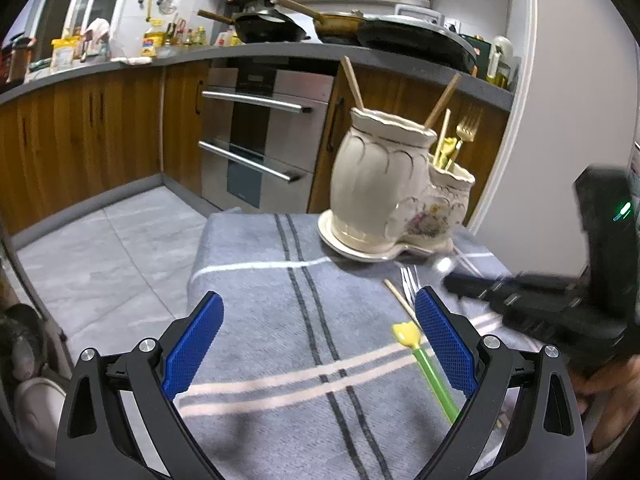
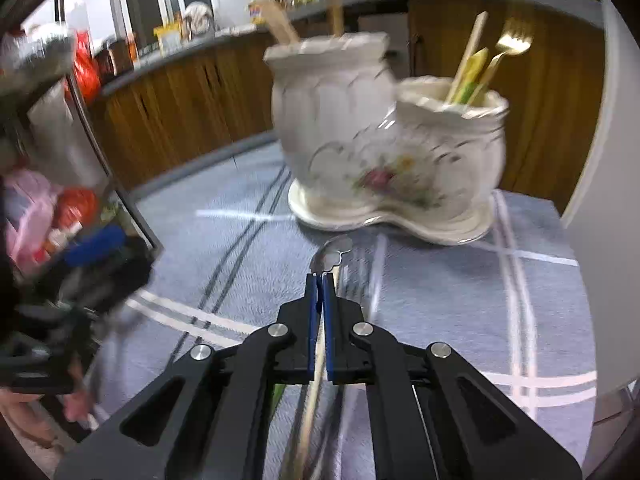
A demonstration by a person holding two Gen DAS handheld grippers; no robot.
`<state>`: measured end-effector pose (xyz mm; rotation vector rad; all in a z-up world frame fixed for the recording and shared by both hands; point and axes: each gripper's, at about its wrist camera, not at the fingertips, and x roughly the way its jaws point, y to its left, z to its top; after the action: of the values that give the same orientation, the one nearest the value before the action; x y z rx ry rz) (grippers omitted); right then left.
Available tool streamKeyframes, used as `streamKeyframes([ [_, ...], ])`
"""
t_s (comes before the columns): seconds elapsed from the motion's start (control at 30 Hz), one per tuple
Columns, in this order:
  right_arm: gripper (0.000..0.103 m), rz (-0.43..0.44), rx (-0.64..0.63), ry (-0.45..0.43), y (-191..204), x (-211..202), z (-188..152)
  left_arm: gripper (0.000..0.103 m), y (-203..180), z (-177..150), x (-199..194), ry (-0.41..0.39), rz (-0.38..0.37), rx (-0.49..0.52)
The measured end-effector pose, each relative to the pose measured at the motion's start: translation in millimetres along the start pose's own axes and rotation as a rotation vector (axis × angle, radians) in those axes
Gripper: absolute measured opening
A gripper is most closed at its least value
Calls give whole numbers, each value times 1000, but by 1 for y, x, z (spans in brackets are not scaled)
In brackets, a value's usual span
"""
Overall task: Organize utensils
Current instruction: 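Lower the right gripper onto the silver spoon and close on it, then close the left gripper on a wooden chopstick while the right lifts the silver spoon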
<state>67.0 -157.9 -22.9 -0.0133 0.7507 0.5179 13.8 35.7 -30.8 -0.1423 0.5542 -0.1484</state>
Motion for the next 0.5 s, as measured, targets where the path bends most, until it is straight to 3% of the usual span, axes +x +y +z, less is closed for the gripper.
streamKeyframes([
  [0.27, 2, 74, 46, -123, -35, -52, 5, 96, -30, -7, 10, 59, 19, 89],
  [0.5, 2, 93, 42, -224, -50, -69, 9, 93, -53, -9, 17, 107, 4, 114],
])
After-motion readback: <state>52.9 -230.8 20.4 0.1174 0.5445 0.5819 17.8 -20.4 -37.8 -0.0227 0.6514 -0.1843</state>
